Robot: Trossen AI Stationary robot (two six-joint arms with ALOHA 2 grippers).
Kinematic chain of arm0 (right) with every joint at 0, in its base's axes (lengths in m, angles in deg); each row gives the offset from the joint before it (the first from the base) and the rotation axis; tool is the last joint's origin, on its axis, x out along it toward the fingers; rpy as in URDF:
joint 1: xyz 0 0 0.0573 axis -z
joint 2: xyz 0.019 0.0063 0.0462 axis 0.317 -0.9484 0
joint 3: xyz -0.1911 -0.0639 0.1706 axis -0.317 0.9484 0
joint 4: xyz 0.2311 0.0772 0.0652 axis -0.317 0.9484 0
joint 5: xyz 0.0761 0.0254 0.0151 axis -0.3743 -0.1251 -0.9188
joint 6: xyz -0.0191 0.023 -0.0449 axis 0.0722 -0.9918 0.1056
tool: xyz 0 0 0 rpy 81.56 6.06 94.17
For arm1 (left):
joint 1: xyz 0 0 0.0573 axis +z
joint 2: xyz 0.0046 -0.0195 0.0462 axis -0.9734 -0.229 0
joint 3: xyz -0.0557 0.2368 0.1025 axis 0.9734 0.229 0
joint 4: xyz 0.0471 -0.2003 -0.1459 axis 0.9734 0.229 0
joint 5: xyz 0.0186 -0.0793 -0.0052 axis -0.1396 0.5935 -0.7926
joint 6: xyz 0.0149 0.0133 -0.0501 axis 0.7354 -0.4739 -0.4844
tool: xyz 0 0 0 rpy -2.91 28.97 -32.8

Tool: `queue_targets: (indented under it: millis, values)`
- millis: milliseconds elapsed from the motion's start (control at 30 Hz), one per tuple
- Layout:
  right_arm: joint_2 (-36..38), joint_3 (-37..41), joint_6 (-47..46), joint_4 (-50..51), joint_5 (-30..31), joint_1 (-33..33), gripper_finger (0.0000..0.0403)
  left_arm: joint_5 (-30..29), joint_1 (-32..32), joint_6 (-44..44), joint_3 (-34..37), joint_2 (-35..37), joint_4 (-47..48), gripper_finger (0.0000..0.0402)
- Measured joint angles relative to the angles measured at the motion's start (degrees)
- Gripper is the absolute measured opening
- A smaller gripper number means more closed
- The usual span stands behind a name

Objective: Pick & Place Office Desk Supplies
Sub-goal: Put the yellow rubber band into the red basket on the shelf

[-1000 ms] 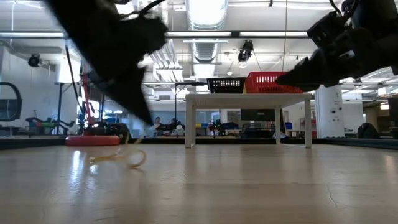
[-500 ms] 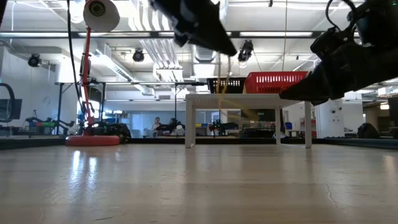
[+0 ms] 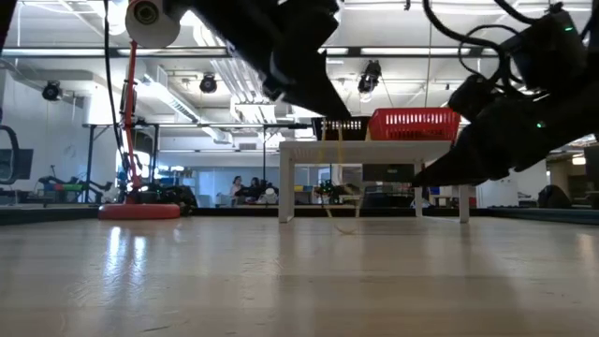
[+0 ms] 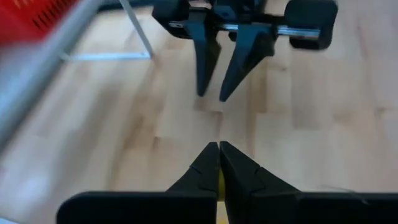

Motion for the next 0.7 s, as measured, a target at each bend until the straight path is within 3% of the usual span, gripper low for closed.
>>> queue_targets:
  millis: [100,233,333,500,700]
  values:
    - [-3.4,-3.1,0.0,-0.1,0.0,0.0,0.0125,3.6,0.4,-5.1,3.6,0.0,-4.8,0.0012]
    - [-8.5,-8.0,2.4,-0.1,-0.1,0.0,0.0133,10.4,1.0,-5.7,8.5,0.0,-12.6,0.0029]
    - [-12.2,-11.8,3.7,0.2,-0.5,0.0,0.0138,11.6,1.2,-6.8,12.0,0.0,-16.2,0.0051]
    - [-16.1,-16.9,5.4,1.1,-6.3,0.0,0.0150,11.8,2.0,-9.7,14.8,0.1,-16.3,0.0100]
    - [-19.0,-21.0,5.4,1.1,-11.1,0.8,0.0185,11.8,2.0,-10.6,15.3,2.0,-8.3,0.0136]
